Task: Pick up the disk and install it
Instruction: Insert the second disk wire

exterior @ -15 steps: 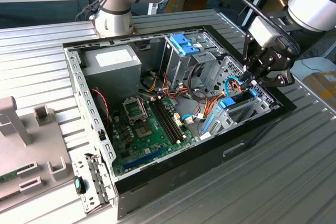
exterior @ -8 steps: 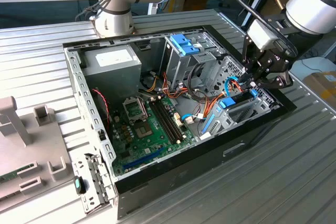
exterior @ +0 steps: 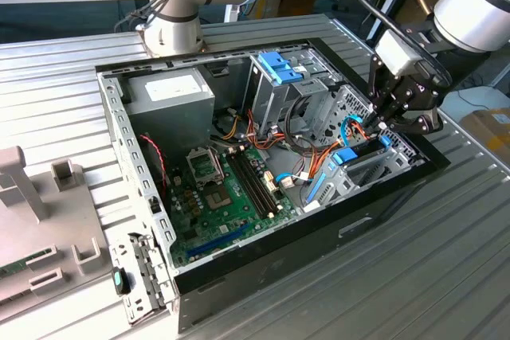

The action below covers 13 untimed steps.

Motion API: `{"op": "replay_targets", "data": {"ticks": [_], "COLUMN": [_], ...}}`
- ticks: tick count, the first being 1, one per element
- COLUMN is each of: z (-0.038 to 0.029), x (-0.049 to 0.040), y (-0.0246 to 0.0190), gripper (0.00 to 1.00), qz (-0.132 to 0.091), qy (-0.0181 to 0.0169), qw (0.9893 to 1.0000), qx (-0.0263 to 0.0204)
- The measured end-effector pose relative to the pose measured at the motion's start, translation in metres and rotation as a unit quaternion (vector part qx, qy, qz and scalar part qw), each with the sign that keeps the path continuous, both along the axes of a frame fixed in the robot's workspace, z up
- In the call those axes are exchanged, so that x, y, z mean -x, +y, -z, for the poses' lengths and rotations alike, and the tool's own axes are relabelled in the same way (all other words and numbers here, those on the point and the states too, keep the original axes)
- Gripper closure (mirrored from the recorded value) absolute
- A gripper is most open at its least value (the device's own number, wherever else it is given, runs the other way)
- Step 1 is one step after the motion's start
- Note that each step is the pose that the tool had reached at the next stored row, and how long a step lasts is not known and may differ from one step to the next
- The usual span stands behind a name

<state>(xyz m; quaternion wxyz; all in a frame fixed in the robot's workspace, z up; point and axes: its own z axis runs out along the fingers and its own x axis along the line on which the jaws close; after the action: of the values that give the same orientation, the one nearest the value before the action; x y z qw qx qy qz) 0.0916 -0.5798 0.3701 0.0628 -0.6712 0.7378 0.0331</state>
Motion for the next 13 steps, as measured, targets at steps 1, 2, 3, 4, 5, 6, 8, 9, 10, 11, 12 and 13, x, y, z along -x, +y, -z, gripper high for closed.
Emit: {"op": "replay_targets", "data": {"ticks": [1, 2, 3, 4, 5, 6, 8, 9, 10, 11, 12, 13], "z": [0.0001, 0.0002, 0.0003, 0.0002, 0.0002, 0.0001, 0.0002, 0.0004, 0.0011, 0.0024, 0.0054, 0.0084], "x": [0.0, 0.0, 0.0001, 0.0001, 0.0001, 0.0, 0.0, 0.0, 0.0, 0.0, 0.0, 0.0], "y": [0.0, -0.0001, -0.0009, -0.0018, -0.0022, -0.0022, -0.0026, -0.0032, -0.004, -0.0048, -0.0061, -0.0069], "gripper": [0.84, 0.84, 0.84, 0.84, 0.84, 0.84, 0.84, 0.84, 0.84, 0.84, 0.84, 0.84], "qz": [0.0, 0.0, 0.0, 0.0, 0.0, 0.0, 0.0, 0.0, 0.0, 0.0, 0.0, 0.0], "qy": [0.0, 0.0, 0.0, 0.0, 0.0, 0.0, 0.0, 0.0, 0.0, 0.0, 0.0, 0.0], "qw": [1.0, 1.0, 1.0, 1.0, 1.0, 1.0, 0.9999, 0.9996, 0.9995, 0.9995, 0.9995, 0.9995], "qx": [0.0, -0.0001, -0.0002, -0.0001, -0.0001, -0.0001, -0.0158, -0.0289, -0.0313, -0.0316, -0.0316, -0.0315]}}
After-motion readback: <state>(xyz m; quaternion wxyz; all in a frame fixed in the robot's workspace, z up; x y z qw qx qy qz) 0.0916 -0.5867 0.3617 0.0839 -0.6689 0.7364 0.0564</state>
